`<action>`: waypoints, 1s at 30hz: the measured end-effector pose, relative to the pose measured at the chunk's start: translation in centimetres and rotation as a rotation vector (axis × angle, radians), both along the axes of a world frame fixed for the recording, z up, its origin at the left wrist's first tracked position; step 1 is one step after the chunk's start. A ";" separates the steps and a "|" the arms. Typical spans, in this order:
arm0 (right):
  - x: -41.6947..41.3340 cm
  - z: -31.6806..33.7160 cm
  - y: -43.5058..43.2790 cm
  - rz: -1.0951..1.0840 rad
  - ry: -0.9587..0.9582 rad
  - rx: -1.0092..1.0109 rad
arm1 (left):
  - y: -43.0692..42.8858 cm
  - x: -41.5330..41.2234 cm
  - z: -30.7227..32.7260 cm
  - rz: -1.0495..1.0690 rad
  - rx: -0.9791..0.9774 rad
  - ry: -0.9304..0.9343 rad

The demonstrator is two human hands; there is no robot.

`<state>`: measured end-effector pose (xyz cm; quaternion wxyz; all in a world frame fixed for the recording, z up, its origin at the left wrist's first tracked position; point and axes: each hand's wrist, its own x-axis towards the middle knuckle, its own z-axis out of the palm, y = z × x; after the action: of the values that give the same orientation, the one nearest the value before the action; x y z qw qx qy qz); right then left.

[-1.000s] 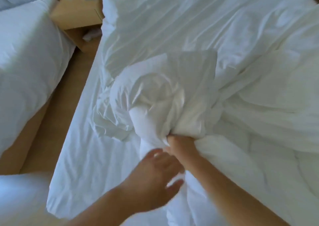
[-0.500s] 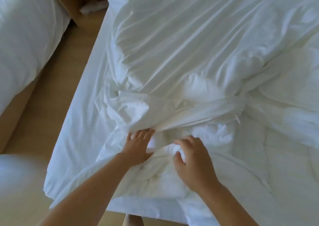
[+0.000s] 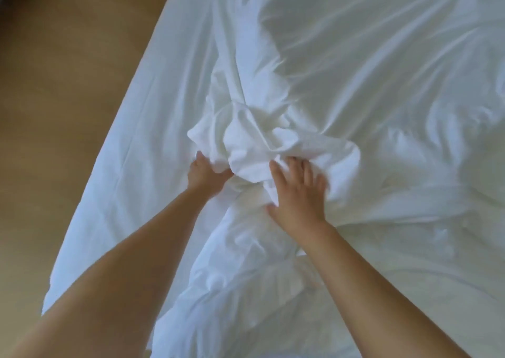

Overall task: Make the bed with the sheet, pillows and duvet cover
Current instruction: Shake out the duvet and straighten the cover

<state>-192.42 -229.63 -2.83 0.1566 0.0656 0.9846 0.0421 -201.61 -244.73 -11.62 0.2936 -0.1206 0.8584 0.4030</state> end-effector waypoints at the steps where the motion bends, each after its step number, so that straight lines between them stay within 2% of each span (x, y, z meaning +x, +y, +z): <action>1: -0.2 -0.4 0.6 -0.026 -0.006 0.047 | 0.9 -0.1 -0.4 0.065 0.077 0.002; 4: -0.5 -0.5 1.8 -0.019 -0.014 0.102 | 2.5 -0.4 0.0 0.487 0.373 -0.067; 7: -0.7 1.6 2.3 -0.171 0.147 -0.064 | 0.6 -1.2 2.5 1.032 0.669 -0.201; 8: -0.5 2.6 2.2 -0.229 0.217 -0.159 | -1.2 -1.4 3.7 1.140 0.750 -0.199; 9: -0.1 3.5 1.7 -0.273 0.247 -0.266 | -4.0 -1.3 4.8 1.153 0.749 -0.128; 10: 0.4 4.4 0.7 -0.256 0.226 -0.349 | -7.6 -0.8 5.8 1.077 0.653 -0.006; 12: 1.9 5.5 -2.2 -0.065 0.117 -0.459 | -15.5 0.5 6.4 0.648 0.225 0.300; 13: 2.6 5.6 -3.6 0.037 0.052 -0.485 | -18.8 1.4 6.2 0.431 0.014 0.372; 15: 3.0 4.1 -5.5 0.189 -0.094 -0.412 | -22.5 3.1 5.4 0.204 -0.204 0.335; 17: 2.5 2.3 -6.3 0.271 -0.167 -0.263 | -22.7 4.5 4.2 0.113 -0.277 0.304; 19: 2.2 1.6 -6.7 0.320 -0.090 -0.219 | -20.7 5.8 3.2 0.185 -0.234 0.237; 20: 2.2 1.5 -6.6 0.318 -0.029 -0.219 | -19.5 6.5 2.7 0.291 -0.192 0.189; 23: 2.4 1.5 -6.5 0.314 0.151 -0.201 | -14.9 8.7 3.0 0.779 -0.005 0.056; 25: 2.0 1.8 -6.3 0.333 0.241 -0.234 | -11.4 9.8 3.2 1.087 0.271 -0.206; 26: 1.6 2.1 -6.1 0.326 0.278 -0.266 | -9.5 10.3 3.3 1.156 0.428 -0.365; 28: 0.6 3.2 -5.7 0.237 0.305 -0.370 | -6.0 10.3 3.6 1.005 0.643 -0.514; 30: -0.1 3.9 -5.1 0.028 0.317 -0.483 | -3.1 8.9 3.8 0.890 0.800 -0.517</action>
<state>-192.51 -234.75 1.09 0.0111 0.0187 0.9791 -0.2023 -192.75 -247.81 -7.78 0.3178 -0.4389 0.4118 0.7326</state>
